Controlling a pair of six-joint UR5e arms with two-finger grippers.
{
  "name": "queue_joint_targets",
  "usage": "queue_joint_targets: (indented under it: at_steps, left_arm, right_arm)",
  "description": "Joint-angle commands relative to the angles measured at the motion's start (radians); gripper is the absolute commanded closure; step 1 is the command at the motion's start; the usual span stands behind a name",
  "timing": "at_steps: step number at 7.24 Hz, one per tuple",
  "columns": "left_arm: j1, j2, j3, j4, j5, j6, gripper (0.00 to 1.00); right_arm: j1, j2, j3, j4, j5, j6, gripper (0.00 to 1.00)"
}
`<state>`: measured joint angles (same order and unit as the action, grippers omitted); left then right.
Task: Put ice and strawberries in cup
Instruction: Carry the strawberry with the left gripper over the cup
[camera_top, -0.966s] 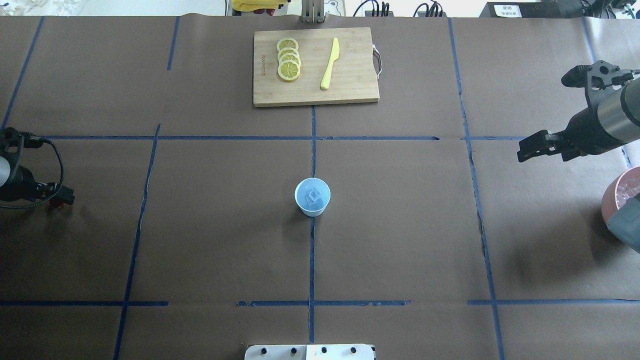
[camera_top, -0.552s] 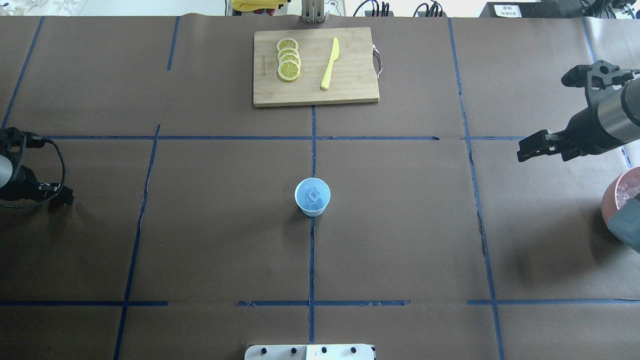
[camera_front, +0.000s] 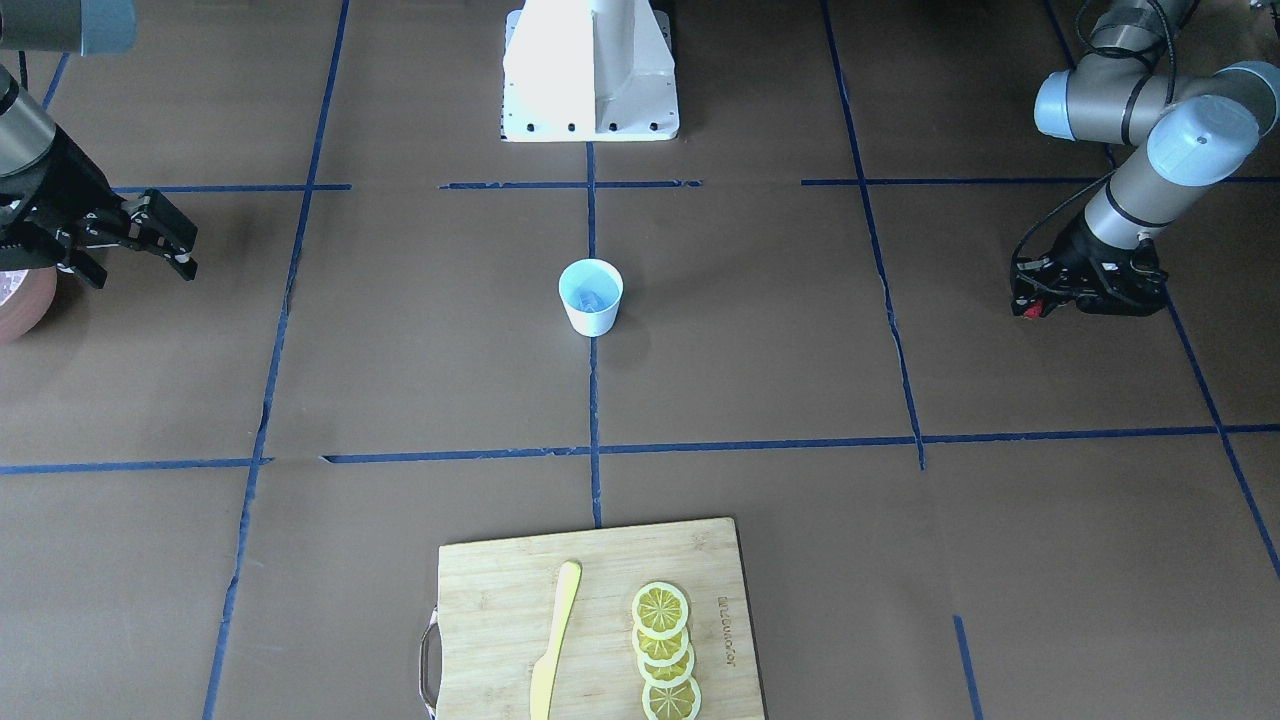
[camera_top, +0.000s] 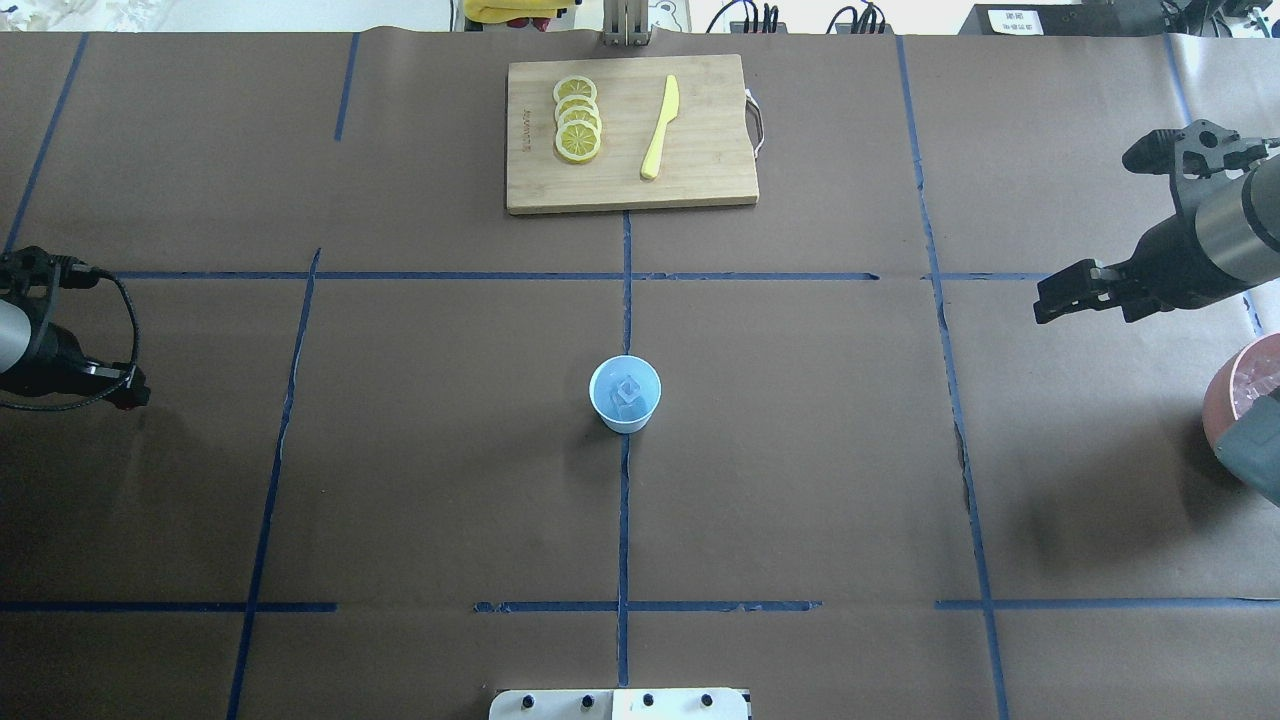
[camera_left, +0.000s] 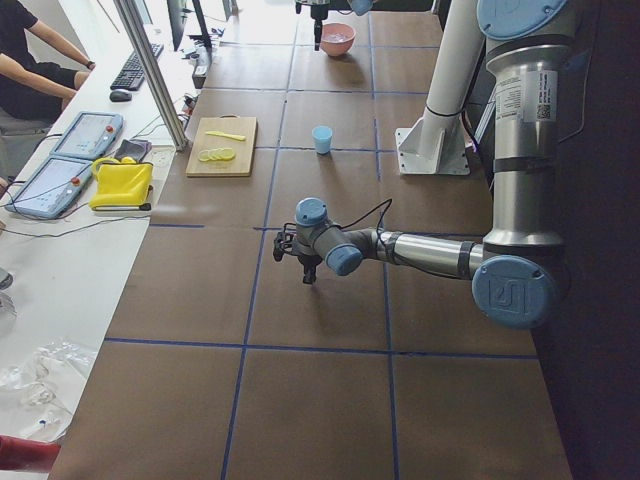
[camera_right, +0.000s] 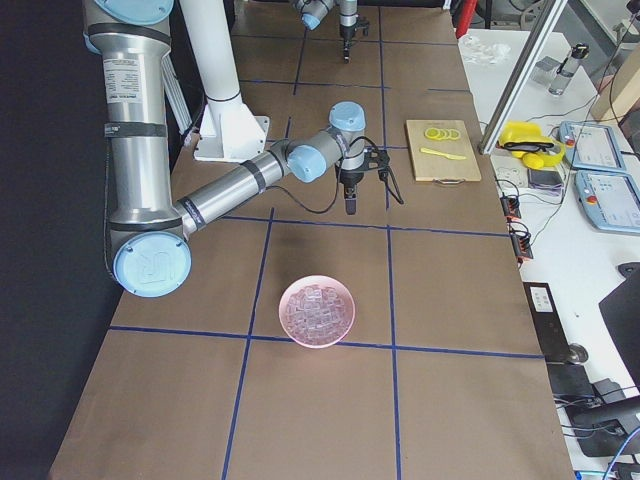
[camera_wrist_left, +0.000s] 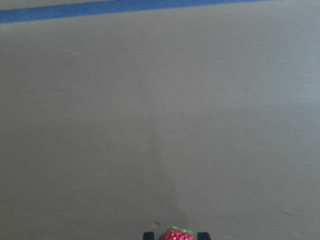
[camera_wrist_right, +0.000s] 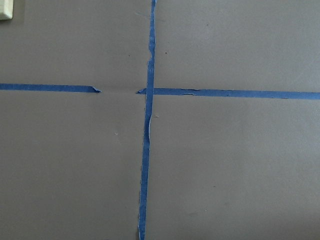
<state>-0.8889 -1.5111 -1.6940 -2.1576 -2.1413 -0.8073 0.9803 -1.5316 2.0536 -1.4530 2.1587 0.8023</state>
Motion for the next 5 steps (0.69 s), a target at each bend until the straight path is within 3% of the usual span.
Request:
queue_joint_targets:
  at_steps: [1, 3, 5]
  left_arm:
    - [0.001, -0.044, -0.113, 0.013, -0.078, -0.126, 1.0]
    - [0.049, -0.243, -0.124, 0.033, -0.08, -0.328, 1.0]
    - [0.178, -0.49, -0.122, 0.169, -0.054, -0.517, 1.0]
  right_arm:
    - [0.027, -0.002, 0.01, -0.003, 0.033, -0.002, 0.01]
    - [0.046, -0.015, 0.01, -0.001, 0.046, -0.014, 0.01]
    - [0.063, -0.027, 0.003, -0.003, 0.046, -0.041, 0.01]
